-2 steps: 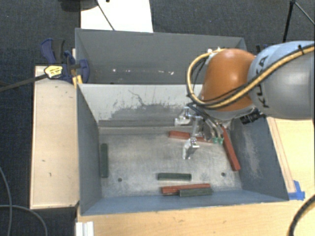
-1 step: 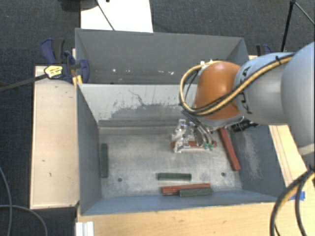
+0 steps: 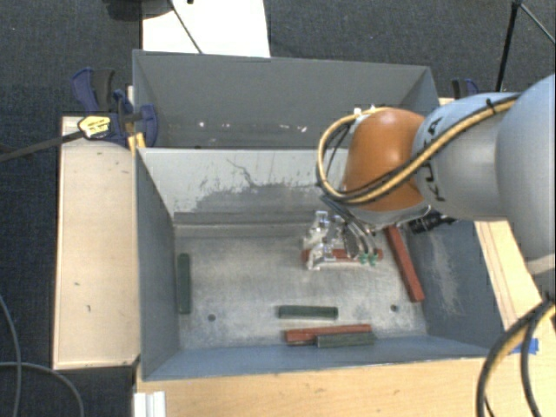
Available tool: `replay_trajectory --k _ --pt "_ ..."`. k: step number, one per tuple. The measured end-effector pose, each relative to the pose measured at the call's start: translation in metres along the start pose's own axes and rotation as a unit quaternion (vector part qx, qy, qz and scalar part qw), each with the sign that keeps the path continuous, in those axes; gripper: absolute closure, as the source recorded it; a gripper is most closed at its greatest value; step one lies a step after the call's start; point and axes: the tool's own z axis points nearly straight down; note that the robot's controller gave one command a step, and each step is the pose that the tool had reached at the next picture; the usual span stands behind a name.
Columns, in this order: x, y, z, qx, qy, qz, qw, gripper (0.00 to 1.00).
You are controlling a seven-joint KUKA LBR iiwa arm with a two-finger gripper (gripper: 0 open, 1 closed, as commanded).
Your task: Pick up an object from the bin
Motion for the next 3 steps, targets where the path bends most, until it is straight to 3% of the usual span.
replay_trajectory --k 1,3 --pt "0.0087 -0.0005 -0.0829 0.0 0.0013 -0.013 0.9999 1.0" --pt "0.0115 0.0001 -0.0887 0.0 0.0006 -0.024 0.9997 1.0"
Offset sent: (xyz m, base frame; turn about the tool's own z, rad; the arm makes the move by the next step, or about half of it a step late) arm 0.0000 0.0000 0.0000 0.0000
